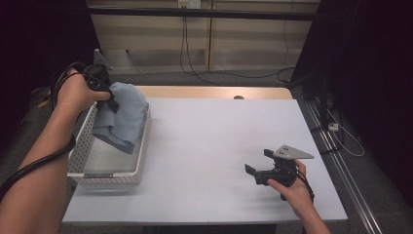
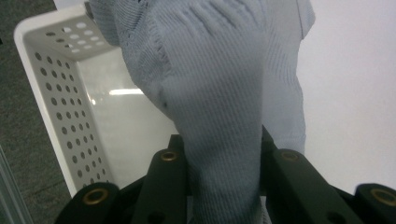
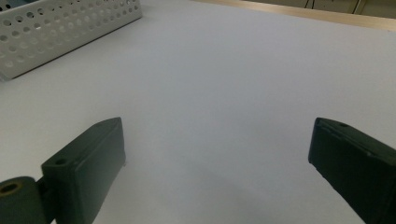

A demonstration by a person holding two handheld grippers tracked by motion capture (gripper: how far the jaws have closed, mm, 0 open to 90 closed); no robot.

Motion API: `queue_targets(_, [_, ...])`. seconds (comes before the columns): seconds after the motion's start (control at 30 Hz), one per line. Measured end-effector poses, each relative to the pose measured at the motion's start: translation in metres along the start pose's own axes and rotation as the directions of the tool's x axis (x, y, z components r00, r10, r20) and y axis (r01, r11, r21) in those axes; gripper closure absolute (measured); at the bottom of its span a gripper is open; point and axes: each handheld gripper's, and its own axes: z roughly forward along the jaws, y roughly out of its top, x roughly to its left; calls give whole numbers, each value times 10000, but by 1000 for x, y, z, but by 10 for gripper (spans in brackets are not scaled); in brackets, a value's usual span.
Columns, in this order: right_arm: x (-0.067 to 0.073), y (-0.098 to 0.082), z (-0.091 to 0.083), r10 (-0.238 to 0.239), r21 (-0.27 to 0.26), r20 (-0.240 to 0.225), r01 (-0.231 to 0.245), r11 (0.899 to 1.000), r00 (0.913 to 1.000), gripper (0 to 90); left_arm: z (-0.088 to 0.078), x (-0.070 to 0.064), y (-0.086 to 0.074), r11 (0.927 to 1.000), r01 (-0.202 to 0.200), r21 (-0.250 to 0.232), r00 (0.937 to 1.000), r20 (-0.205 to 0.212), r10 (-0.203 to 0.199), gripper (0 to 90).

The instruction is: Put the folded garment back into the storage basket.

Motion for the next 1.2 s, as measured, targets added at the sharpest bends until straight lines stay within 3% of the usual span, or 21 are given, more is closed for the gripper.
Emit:
queue_targets(0.17, [-1, 0, 0, -8, 3, -1, 8, 10000, 10000, 38, -2, 0, 4, 10000, -19, -98, 10000, -55, 18, 745])
queue_targets(0.37, [0, 0, 0, -17, 0, -34, 17, 10000, 10000, 38, -4, 2, 11, 9985, -41, -555, 10000, -37, 39, 745])
queue_targets(0.63, [-1, -1, 1, 3, 31, -45, -3, 10000, 10000, 38, 14, 7, 7, 9997, -7, -243, 10000, 4, 7, 744])
queue_targets(0.8, [0, -1, 2, -23, 67, -71, 24, 10000, 10000, 38, 16, 11, 3, 9997, 82, -226, 10000, 53, -80, 743])
queue_targets(1.2, [1, -1, 3, -28, 56, -105, 29, 10000, 9999, 38, 2, 6, 10, 9988, -60, -476, 9999, 104, 65, 743])
